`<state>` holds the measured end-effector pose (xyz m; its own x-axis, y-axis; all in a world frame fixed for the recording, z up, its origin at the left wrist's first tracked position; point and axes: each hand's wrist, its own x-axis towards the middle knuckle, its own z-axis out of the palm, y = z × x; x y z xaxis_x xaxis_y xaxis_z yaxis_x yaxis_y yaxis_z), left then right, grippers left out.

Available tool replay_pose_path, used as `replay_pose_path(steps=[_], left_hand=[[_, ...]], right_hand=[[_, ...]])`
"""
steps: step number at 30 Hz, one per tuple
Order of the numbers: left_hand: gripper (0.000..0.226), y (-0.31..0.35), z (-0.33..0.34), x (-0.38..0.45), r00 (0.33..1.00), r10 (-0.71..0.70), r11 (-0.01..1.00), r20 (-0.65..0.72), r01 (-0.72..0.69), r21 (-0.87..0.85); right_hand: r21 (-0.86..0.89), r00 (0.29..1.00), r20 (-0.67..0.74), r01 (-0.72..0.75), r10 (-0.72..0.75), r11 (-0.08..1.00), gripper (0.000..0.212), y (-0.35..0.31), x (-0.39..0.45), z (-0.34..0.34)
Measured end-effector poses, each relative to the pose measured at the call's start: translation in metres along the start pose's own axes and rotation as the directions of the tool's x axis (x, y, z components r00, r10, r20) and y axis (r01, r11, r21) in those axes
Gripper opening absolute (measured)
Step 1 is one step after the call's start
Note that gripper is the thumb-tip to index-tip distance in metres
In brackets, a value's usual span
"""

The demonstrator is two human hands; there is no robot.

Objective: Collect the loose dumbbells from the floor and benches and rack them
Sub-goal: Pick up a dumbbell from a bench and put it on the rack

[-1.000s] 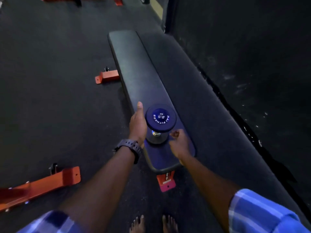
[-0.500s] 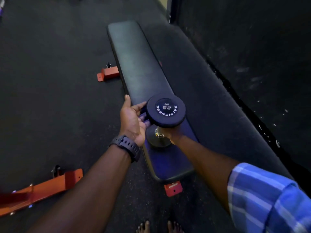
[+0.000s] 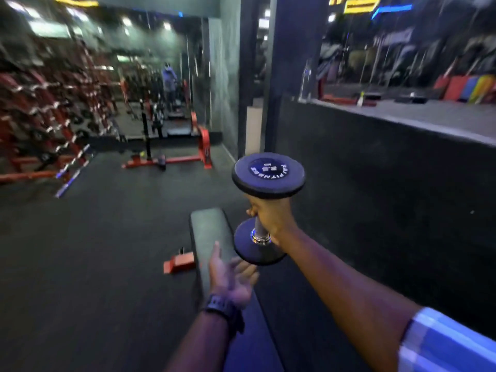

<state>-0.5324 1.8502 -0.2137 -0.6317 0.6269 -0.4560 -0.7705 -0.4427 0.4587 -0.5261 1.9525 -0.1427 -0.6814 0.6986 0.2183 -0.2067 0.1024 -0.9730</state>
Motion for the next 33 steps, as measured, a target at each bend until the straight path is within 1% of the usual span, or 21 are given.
replay_pose_path(steps=[1, 3, 5, 7, 11, 13, 15, 16, 17, 19, 21, 22, 23, 25, 26, 27, 28, 29, 31, 32, 33], left_hand=[[0.064, -0.008, 0.023, -0.011, 0.996, -0.006, 0.994, 0.094, 0.016, -0.107], [0.059, -0.013, 0.072, -0.04, 0.974, 0.057, 0.967, 0.217, 0.0, -0.254], [0.051, -0.018, 0.114, -0.067, 0.959, 0.066, 0.959, 0.276, 0.015, -0.284], [0.051, -0.026, 0.138, -0.086, 0.946, 0.043, 0.966, 0.32, 0.042, -0.254], [0.056, -0.049, 0.178, -0.131, 0.891, -0.087, 0.961, 0.446, 0.193, -0.198], [0.056, -0.061, 0.195, -0.155, 0.851, -0.151, 0.952, 0.503, 0.263, -0.159], [0.056, -0.08, 0.206, -0.175, 0.792, -0.229, 0.932, 0.565, 0.346, -0.107], [0.057, -0.088, 0.21, -0.183, 0.754, -0.266, 0.922, 0.601, 0.381, -0.07], [0.059, -0.101, 0.216, -0.195, 0.711, -0.332, 0.903, 0.619, 0.429, -0.009], [0.059, -0.122, 0.224, -0.222, 0.643, -0.435, 0.861, 0.63, 0.502, 0.081], [0.058, -0.147, 0.228, -0.258, 0.523, -0.537, 0.788, 0.662, 0.591, 0.173], [0.058, -0.16, 0.227, -0.279, 0.488, -0.573, 0.765, 0.659, 0.608, 0.215], [0.059, -0.172, 0.226, -0.301, 0.437, -0.615, 0.726, 0.656, 0.639, 0.255], [0.06, -0.202, 0.218, -0.351, 0.307, -0.724, 0.601, 0.617, 0.719, 0.348], [0.061, -0.219, 0.215, -0.373, 0.274, -0.753, 0.573, 0.598, 0.721, 0.391], [0.062, -0.225, 0.211, -0.383, 0.276, -0.771, 0.569, 0.573, 0.702, 0.428], [0.062, -0.24, 0.204, -0.42, 0.167, -0.831, 0.467, 0.53, 0.726, 0.504], [0.063, -0.254, 0.195, -0.458, 0.072, -0.874, 0.369, 0.481, 0.743, 0.559], [0.062, -0.279, 0.187, -0.474, 0.016, -0.886, 0.315, 0.463, 0.753, 0.577], [0.062, -0.291, 0.18, -0.504, -0.072, -0.897, 0.243, 0.436, 0.744, 0.623], [0.062, -0.305, 0.171, -0.536, -0.148, -0.907, 0.174, 0.394, 0.719, 0.672]], right_hand=[[0.013, 0.999, 0.004, 0.043, -0.043, 0.999, 0.026, -0.025, 0.003, -0.003], [0.052, 0.994, -0.006, 0.113, -0.113, 0.992, 0.027, -0.072, 0.002, -0.018], [0.06, 0.983, -0.047, 0.178, -0.175, 0.982, 0.025, -0.112, -0.003, -0.039], [0.022, 0.973, -0.088, 0.217, -0.214, 0.976, 0.026, -0.143, -0.009, -0.061], [-0.064, 0.949, -0.188, 0.244, -0.252, 0.968, 0.033, -0.197, -0.033, -0.105], [-0.09, 0.932, -0.239, 0.257, -0.271, 0.962, 0.031, -0.219, -0.051, -0.127], [-0.117, 0.918, -0.286, 0.252, -0.275, 0.961, 0.026, -0.244, -0.075, -0.151], [-0.106, 0.915, -0.301, 0.246, -0.267, 0.963, 0.025, -0.255, -0.086, -0.161], [-0.127, 0.894, -0.352, 0.247, -0.276, 0.961, 0.025, -0.267, -0.104, -0.176], [-0.226, 0.822, -0.475, 0.231, -0.313, 0.947, 0.024, -0.289, -0.139, -0.199], [-0.38, 0.734, -0.574, 0.154, -0.362, 0.912, 0.024, -0.308, -0.181, -0.222], [-0.419, 0.693, -0.609, 0.132, -0.386, 0.898, 0.024, -0.316, -0.205, -0.235], [-0.439, 0.665, -0.623, 0.139, -0.413, 0.887, 0.025, -0.323, -0.229, -0.245], [-0.483, 0.568, -0.679, 0.131, -0.465, 0.866, 0.025, -0.343, -0.287, -0.263], [-0.505, 0.519, -0.702, 0.119, -0.487, 0.855, 0.025, -0.35, -0.317, -0.277], [-0.494, 0.508, -0.719, 0.108, -0.475, 0.863, 0.026, -0.349, -0.332, -0.284], [-0.501, 0.389, -0.775, 0.101, -0.497, 0.86, 0.03, -0.36, -0.376, -0.296], [-0.535, 0.294, -0.795, 0.075, -0.531, 0.842, 0.033, -0.371, -0.418, -0.303], [-0.519, 0.277, -0.816, 0.038, -0.508, 0.854, 0.034, -0.375, -0.452, -0.314], [-0.532, 0.206, -0.829, -0.003, -0.52, 0.847, 0.034, -0.381, -0.49, -0.319], [-0.541, 0.108, -0.837, -0.028, -0.536, 0.84, 0.034, -0.39, -0.53, -0.325]])
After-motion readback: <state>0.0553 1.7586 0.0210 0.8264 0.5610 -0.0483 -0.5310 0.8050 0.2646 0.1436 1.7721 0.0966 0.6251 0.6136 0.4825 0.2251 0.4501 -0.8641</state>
